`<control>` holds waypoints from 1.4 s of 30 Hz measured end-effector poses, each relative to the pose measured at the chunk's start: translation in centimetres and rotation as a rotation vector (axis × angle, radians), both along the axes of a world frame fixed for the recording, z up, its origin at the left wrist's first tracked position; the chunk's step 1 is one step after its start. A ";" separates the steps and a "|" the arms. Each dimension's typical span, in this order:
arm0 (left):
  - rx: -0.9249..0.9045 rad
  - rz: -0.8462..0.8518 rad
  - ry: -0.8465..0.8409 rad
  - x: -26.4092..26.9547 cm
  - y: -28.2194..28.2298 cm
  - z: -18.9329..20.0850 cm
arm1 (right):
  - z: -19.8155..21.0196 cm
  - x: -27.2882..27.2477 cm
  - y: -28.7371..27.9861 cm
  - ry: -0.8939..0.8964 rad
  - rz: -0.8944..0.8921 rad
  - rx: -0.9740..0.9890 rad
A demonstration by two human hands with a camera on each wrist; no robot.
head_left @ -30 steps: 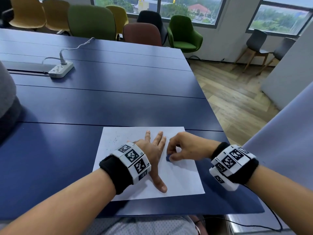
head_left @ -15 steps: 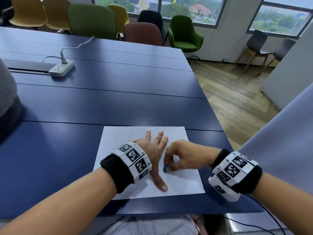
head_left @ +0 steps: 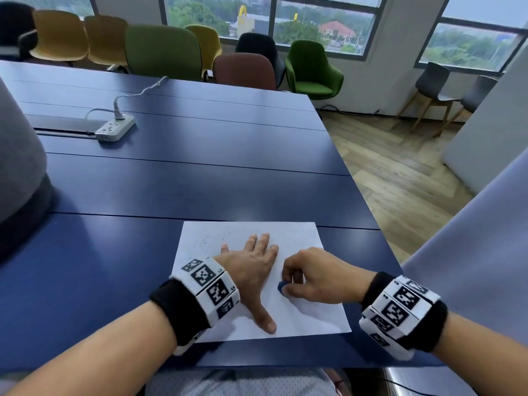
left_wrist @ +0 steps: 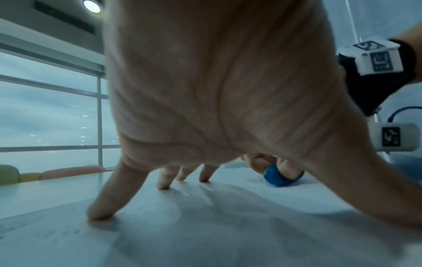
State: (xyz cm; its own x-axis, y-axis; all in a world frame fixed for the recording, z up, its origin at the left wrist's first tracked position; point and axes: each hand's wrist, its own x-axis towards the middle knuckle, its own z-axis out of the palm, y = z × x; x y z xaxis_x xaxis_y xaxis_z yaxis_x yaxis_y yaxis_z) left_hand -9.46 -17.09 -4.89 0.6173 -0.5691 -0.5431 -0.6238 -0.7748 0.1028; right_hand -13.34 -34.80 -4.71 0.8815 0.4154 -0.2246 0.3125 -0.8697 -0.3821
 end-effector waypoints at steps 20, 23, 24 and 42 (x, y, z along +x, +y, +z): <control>0.012 -0.060 -0.092 0.0 0.9 -0.1 | 0.7 -0.7 3.3 -0.013 0.077 -0.150; 0.029 -0.069 -0.098 0.0 0.8 -0.1 | 0.9 0.4 2.4 -0.016 0.038 -0.254; 0.031 -0.072 -0.099 0.0 0.8 -0.1 | 1.0 0.9 1.8 -0.033 0.009 -0.292; 0.064 -0.109 -0.141 0.0 0.8 0.0 | 0.6 -0.3 3.8 -0.059 0.127 -0.355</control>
